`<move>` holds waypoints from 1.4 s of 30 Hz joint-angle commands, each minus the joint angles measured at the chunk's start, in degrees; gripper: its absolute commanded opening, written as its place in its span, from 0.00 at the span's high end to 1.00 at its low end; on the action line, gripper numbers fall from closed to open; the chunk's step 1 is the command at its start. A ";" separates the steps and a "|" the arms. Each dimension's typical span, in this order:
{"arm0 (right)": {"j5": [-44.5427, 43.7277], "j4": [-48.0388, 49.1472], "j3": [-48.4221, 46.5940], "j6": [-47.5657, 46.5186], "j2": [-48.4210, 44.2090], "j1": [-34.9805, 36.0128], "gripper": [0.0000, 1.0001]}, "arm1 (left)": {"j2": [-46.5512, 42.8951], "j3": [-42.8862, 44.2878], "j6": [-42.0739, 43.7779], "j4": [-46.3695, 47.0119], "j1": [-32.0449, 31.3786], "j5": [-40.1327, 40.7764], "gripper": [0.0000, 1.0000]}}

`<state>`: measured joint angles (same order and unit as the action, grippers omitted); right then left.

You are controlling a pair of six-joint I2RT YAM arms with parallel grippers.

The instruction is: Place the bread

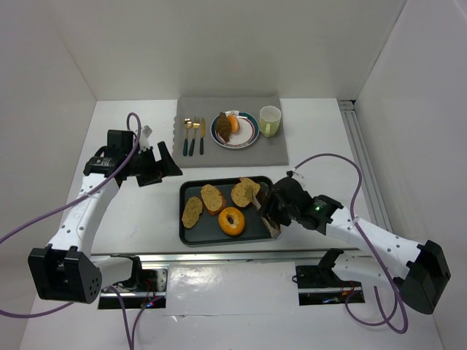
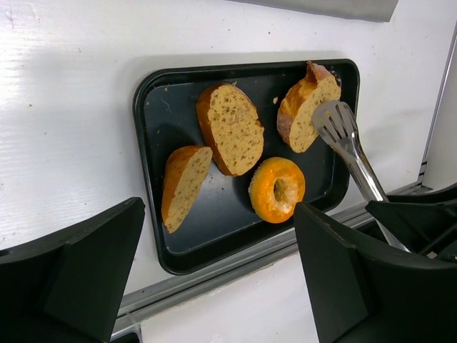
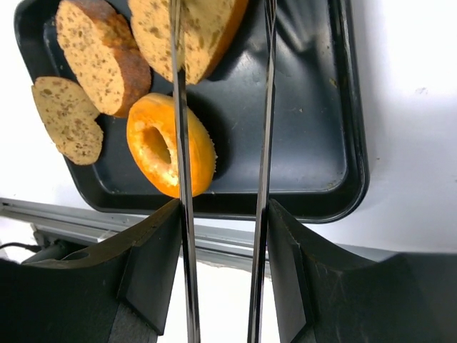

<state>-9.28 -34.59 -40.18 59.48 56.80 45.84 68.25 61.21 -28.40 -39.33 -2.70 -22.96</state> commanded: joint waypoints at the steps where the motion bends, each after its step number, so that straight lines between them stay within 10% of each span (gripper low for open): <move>1: 1.98 6.01 1.60 1.60 -1.34 -1.37 0.44 | -0.66 -0.57 1.68 1.36 0.33 -1.56 0.01; 23: -3.90 -7.94 -13.59 -4.98 -1.61 -1.99 0.93 | -0.14 -1.09 1.68 1.36 0.33 -1.47 0.01; 42: -5.42 17.09 -39.61 -27.76 34.15 -16.22 0.93 | 2.42 0.84 2.21 0.84 0.33 -0.24 0.01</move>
<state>-16.47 -25.39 -76.31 35.57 88.14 32.36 70.96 60.45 -27.18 -39.03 -2.70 -22.79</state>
